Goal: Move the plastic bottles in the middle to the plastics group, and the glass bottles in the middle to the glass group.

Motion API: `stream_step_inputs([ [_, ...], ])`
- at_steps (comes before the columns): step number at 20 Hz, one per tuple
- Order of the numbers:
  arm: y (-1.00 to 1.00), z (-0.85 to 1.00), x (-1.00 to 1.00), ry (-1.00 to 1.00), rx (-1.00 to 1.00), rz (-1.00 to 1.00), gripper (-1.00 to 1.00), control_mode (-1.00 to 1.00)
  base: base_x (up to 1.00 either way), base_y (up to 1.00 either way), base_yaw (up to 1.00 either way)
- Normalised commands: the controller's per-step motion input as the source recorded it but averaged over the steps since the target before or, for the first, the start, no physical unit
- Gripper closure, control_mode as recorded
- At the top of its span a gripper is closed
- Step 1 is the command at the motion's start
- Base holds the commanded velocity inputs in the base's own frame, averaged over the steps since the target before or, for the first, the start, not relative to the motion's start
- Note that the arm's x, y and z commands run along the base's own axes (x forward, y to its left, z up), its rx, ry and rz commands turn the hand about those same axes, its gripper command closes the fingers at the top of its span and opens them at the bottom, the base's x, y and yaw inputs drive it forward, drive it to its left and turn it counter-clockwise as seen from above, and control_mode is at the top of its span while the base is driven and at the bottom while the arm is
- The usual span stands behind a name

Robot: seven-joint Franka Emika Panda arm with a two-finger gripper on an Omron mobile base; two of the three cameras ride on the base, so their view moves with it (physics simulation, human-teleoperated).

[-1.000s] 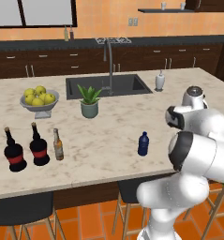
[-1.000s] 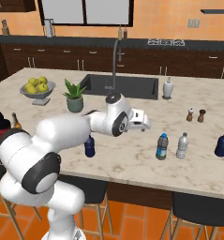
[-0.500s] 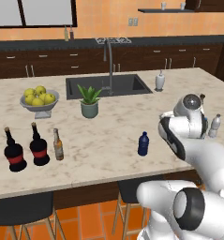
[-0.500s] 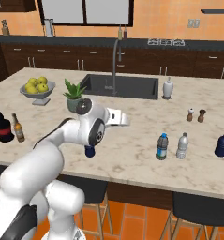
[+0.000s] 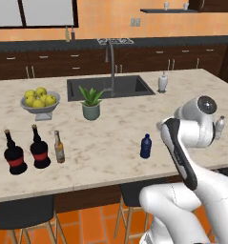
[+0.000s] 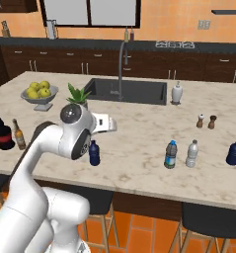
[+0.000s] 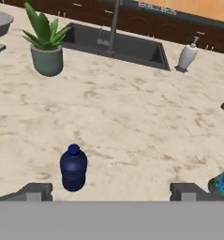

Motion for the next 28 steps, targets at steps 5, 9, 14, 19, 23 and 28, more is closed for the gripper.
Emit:
stream_step_inputs([
  [5, 0.67, 0.09, -0.39, 0.23, 0.02, 0.16, -1.00, -1.00, 0.00, 0.00, 0.00],
  [9, 0.51, -0.22, 0.00, 0.39, -0.05, 0.09, -1.00, -1.00, 0.00, 0.00, 0.00],
  [14, 0.17, -0.33, 0.22, 0.17, -0.04, 0.01, -1.00, -1.00, 0.00, 0.00, 0.00],
  [19, -0.06, -0.21, 0.48, 0.00, 0.00, -0.10, -1.00, -1.00, 0.00, 0.00, 0.00],
  [23, -0.19, -0.11, 0.12, -0.02, 0.00, -0.12, -1.00, -1.00, 0.00, 0.00, 0.00],
  [28, -0.10, -0.32, 0.19, -0.04, 0.01, -0.13, -1.00, -1.00, 0.00, 0.00, 0.00],
])
